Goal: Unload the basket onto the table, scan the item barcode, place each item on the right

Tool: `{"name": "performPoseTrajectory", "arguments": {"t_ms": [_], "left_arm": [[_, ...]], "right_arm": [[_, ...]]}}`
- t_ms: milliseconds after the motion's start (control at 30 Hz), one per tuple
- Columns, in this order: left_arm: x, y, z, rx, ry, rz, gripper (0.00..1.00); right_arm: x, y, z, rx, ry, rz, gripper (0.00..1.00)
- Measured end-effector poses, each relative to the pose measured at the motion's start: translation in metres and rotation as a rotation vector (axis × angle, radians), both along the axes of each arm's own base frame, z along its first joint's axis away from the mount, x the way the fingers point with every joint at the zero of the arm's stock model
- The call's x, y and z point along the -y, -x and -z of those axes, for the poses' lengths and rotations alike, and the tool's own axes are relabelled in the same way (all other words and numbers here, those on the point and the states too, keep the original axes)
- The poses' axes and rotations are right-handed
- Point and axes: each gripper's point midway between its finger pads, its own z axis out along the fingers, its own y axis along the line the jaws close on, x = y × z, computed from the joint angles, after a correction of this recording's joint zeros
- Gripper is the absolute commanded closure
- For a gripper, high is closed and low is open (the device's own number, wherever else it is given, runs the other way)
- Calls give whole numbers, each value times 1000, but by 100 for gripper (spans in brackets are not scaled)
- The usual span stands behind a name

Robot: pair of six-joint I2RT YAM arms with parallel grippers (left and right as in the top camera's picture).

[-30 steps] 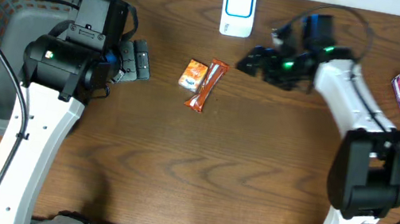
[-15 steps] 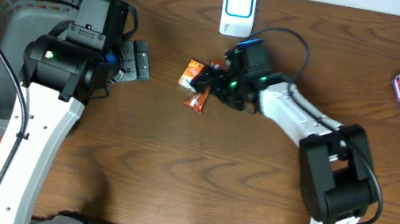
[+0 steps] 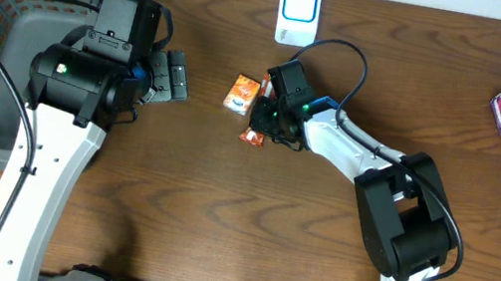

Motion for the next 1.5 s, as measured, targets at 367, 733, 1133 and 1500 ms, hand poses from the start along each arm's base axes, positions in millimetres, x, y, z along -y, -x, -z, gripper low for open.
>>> {"name": "performPoseTrajectory", "arguments": {"t_ms": [367,733,1133,1500], "left_arm": [[0,0,0,0,0,0,2],[0,0,0,0,0,0,2],[0,0,0,0,0,0,2],[0,0,0,0,0,0,2]], "right_arm": [[72,11,-8,-17,356,5,96],[146,13,-32,51,774,18,79],[130,-10,-38,153,744,-60,47],[111,-17,-34,198,721,-281,42]]}}
